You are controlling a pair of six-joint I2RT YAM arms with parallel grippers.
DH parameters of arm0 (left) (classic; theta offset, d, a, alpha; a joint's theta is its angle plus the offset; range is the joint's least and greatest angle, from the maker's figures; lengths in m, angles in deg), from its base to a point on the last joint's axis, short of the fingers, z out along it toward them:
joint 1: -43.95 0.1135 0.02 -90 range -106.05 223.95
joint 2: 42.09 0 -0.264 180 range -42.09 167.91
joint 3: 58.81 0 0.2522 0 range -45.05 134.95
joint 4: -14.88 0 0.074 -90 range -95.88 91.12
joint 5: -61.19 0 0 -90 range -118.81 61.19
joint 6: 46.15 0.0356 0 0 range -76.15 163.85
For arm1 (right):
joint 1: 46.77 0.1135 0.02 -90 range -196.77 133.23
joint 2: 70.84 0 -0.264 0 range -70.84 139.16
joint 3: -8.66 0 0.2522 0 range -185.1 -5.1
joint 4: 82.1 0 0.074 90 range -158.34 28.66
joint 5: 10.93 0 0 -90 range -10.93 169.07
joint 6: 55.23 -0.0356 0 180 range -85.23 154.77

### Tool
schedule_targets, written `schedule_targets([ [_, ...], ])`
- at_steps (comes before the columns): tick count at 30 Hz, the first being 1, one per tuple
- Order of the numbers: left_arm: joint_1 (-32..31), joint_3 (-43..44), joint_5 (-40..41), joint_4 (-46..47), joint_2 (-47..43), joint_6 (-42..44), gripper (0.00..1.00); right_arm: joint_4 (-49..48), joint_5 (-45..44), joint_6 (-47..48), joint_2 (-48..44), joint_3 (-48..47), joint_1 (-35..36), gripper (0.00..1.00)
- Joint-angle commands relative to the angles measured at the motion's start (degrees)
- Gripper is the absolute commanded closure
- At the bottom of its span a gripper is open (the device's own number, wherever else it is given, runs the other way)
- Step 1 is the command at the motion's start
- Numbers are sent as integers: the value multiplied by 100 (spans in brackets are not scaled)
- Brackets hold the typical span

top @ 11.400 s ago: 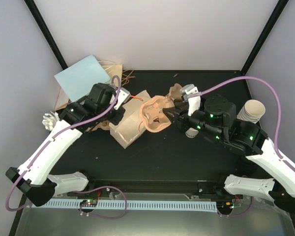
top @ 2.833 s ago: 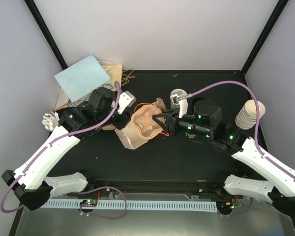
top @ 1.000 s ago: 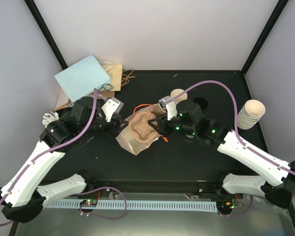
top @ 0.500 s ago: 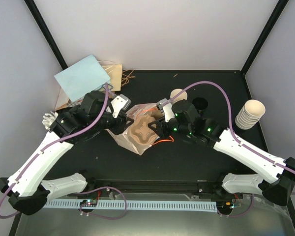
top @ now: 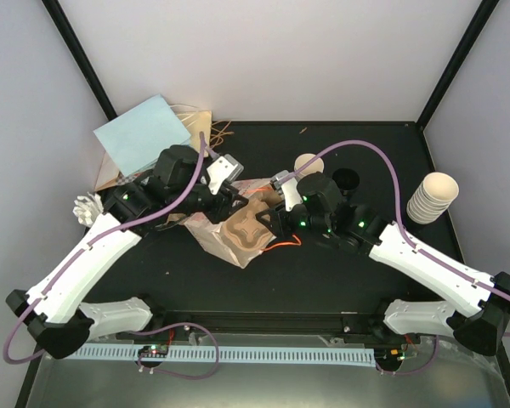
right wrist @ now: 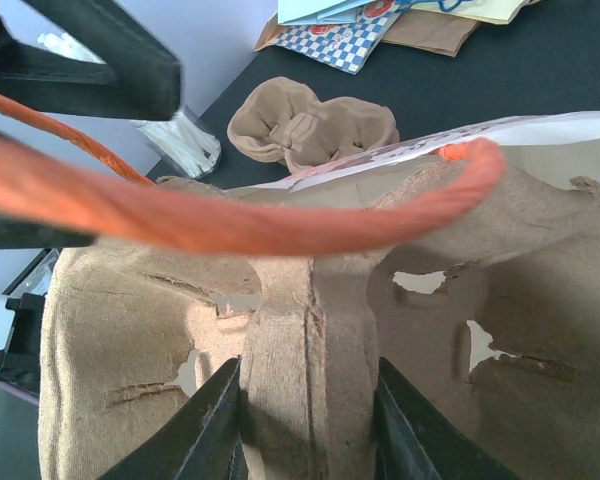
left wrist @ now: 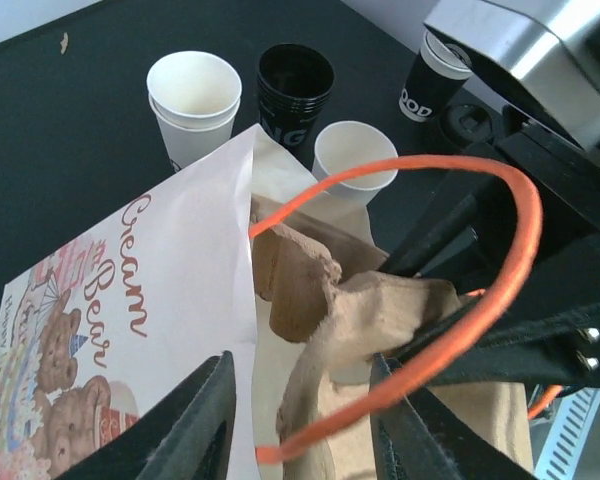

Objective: Pack the takeout coffee

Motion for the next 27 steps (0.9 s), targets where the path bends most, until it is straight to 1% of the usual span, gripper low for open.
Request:
schedule_targets([
  [1,-28,233,13,382,134,82,66,-128,49,94,-63,-88,-15,69],
  [3,-28,222,56,485,131,60,78,-167,51,106,-75,-26,-20,69],
  [5,-24,225,131,551,104,3,94,-218,32,139,-104,67,-15,69],
  [6,-27,228,167,565,93,-24,98,-245,2,164,-122,118,-14,69],
  [12,-26,240,87,562,-73,-75,98,-392,-89,367,-259,445,-15,69],
  [18,-25,214,-232,565,-148,-87,99,-321,-170,527,-342,522,-15,70],
  [27,-26,214,-264,578,-203,-118,98,-116,-419,795,-484,576,21,70],
])
